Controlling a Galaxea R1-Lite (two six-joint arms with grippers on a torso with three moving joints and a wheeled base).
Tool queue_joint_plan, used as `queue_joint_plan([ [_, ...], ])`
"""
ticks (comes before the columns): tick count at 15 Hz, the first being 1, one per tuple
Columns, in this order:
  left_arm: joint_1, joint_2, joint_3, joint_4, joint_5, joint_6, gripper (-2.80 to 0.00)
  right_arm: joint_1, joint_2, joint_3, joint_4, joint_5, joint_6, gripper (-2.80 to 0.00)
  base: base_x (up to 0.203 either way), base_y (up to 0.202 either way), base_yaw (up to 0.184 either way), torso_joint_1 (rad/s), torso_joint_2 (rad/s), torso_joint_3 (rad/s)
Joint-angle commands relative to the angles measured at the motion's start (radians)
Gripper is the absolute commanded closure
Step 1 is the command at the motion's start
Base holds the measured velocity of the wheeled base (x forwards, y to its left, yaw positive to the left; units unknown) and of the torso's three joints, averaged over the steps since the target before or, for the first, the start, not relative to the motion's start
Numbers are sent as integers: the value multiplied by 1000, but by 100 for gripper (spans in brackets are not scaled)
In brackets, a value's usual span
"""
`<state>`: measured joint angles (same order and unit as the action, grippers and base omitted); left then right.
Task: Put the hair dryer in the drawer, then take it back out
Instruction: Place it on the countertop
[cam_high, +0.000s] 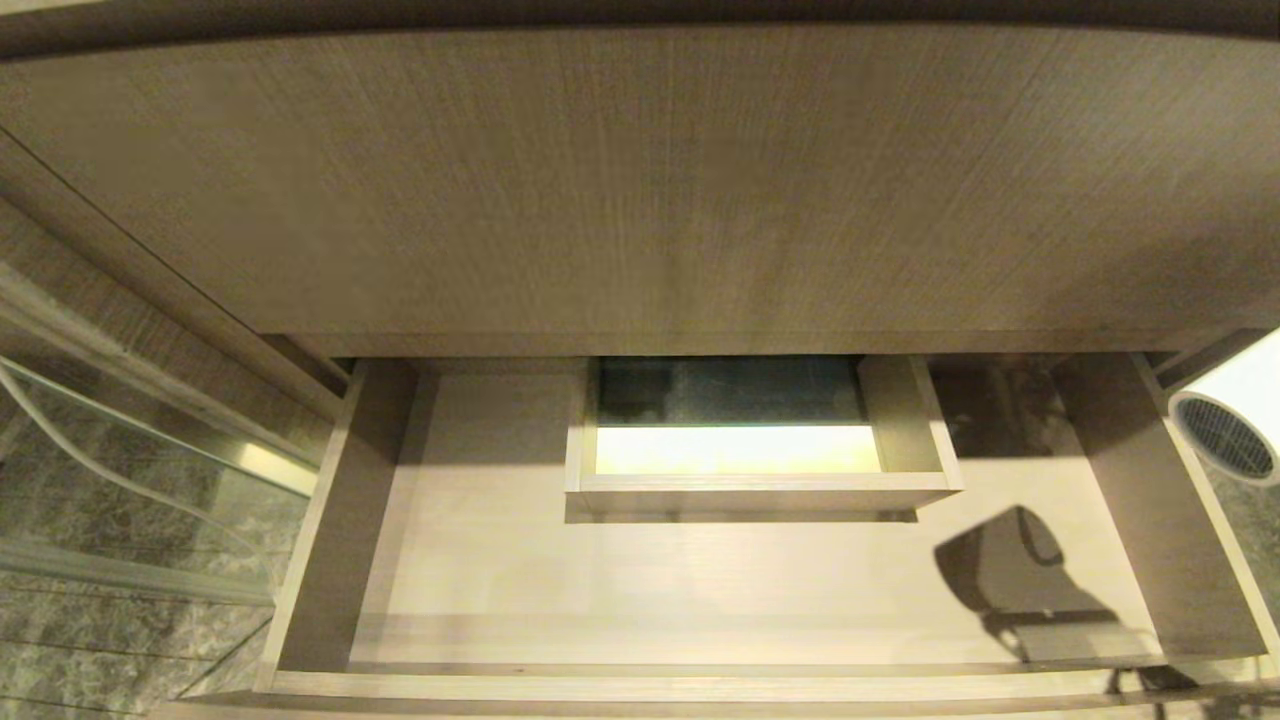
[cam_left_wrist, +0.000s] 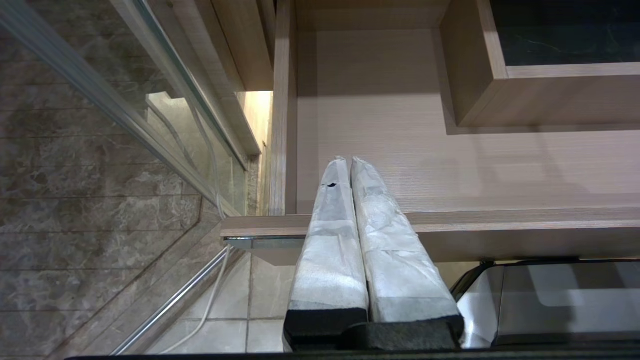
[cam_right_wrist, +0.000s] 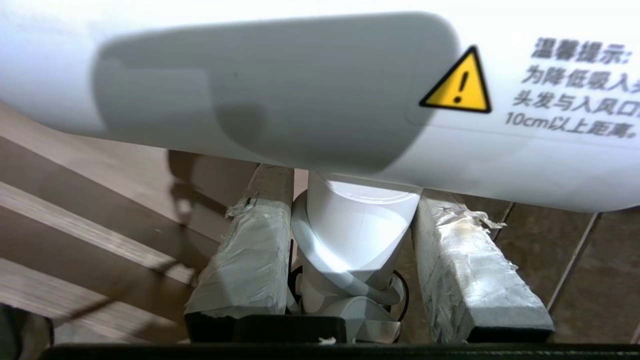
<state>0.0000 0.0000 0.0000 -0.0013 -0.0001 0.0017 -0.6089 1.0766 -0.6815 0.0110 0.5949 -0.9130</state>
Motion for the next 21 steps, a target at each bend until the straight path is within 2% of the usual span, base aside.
queue_joint_plan([
  [1,0,-2,0,0,0,0,0,0,-21,13,-2,3,-4,0,0,0,0,0,0,0],
  [8,0,0,0,0,0,0,0,0,-74,49,-1,3,-2,0,0,0,0,0,0,0],
  [18,0,-2,0,0,0,0,0,3,-87,56,-5,5,54,0,0,0,0,0,0,0],
  [21,0,-2,0,0,0,0,0,3,-92,59,-6,6,55,0,0,0,0,175,-303,-107],
])
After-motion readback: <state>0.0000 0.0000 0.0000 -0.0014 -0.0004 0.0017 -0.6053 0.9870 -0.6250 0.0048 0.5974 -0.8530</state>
